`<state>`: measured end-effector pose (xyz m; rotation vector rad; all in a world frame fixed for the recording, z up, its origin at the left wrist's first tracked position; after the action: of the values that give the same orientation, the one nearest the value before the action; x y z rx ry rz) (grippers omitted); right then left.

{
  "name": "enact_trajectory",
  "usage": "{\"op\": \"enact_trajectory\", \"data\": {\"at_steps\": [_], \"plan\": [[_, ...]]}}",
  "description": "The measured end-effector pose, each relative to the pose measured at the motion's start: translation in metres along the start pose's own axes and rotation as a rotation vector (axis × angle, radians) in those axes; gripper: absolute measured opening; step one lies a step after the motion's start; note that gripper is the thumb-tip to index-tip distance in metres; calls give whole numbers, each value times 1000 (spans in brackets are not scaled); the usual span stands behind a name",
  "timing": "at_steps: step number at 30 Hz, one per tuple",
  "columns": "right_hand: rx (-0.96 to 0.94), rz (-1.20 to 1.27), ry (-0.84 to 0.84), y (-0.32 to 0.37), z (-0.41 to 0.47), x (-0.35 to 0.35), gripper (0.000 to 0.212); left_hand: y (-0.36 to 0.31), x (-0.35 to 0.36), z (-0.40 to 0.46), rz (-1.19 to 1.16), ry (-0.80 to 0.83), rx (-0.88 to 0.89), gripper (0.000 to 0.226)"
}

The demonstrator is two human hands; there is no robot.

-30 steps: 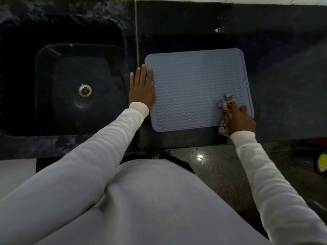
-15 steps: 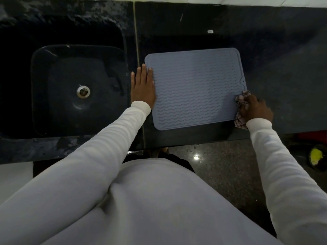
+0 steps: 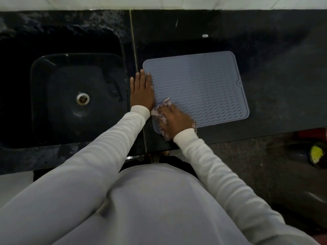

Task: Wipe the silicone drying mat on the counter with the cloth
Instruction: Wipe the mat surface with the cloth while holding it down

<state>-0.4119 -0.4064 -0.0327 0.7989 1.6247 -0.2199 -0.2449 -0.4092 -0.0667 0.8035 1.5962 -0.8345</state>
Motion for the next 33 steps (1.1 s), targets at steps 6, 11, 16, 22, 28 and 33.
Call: {"op": "enact_trajectory", "data": {"at_steps": [6, 11, 16, 22, 28, 33], "plan": [[36, 90, -160, -13, -18, -1, 37, -3, 2, -3, 32, -6, 10, 58], [118, 55, -175, -49, -29, -11, 38, -4, 1, -3, 42, 8, 17, 58], [302, 73, -220, -107, -48, -28, 39, -5, 1, -3, 58, 21, 22, 57], [456, 40, -254, -171, -63, -48, 49, -6, -3, -5, 57, 29, 29, 59], [633, 39, -298, -224, -75, -60, 47, -6, -1, -4, 102, 30, 24, 64], [741, 67, -307, -263, -83, -72, 45, -6, -2, -3, 124, 36, 19, 64]]}}
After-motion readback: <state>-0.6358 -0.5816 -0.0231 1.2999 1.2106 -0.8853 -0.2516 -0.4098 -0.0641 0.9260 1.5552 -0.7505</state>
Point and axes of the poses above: each hand's wrist, its own z-axis towards the middle knuckle, its own x-axis out of the palm, y = z × x, the point moved 3 cm from there along z, towards the middle knuckle, and after that the axes turned 8 degrees about z, right-handed, at the moved point
